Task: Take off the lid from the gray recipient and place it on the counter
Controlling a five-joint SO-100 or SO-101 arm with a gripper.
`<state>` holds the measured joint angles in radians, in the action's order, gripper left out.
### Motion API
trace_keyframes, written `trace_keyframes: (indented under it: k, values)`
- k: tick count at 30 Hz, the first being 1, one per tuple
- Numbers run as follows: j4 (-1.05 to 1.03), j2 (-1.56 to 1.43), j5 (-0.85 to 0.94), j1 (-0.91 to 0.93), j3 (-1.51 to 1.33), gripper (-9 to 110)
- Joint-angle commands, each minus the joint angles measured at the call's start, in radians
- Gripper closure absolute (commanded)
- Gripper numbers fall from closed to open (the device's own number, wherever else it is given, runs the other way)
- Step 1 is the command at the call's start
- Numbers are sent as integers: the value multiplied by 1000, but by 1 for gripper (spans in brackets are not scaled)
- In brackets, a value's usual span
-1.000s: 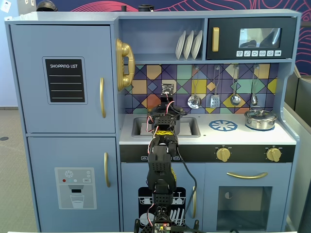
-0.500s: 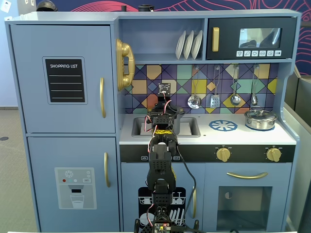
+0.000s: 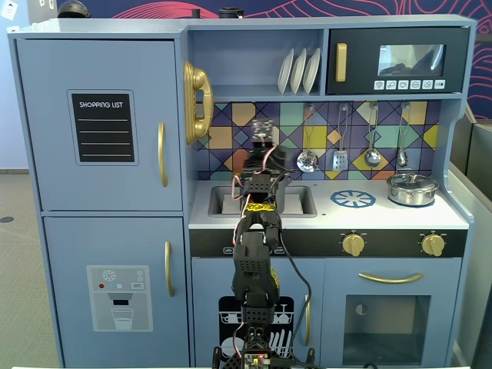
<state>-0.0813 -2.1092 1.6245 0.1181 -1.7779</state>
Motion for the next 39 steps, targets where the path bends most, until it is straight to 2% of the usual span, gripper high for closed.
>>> trace_keyframes:
  k: [1, 9, 15, 21, 39]
  values:
    - [31, -69, -26, 95, 69, 102]
    - [61, -114, -64, 321, -77, 102]
    - [204, -46, -115, 443, -221, 102]
    - [304, 26, -110, 463, -324, 102]
    - [465, 298, -74, 453, -318, 102]
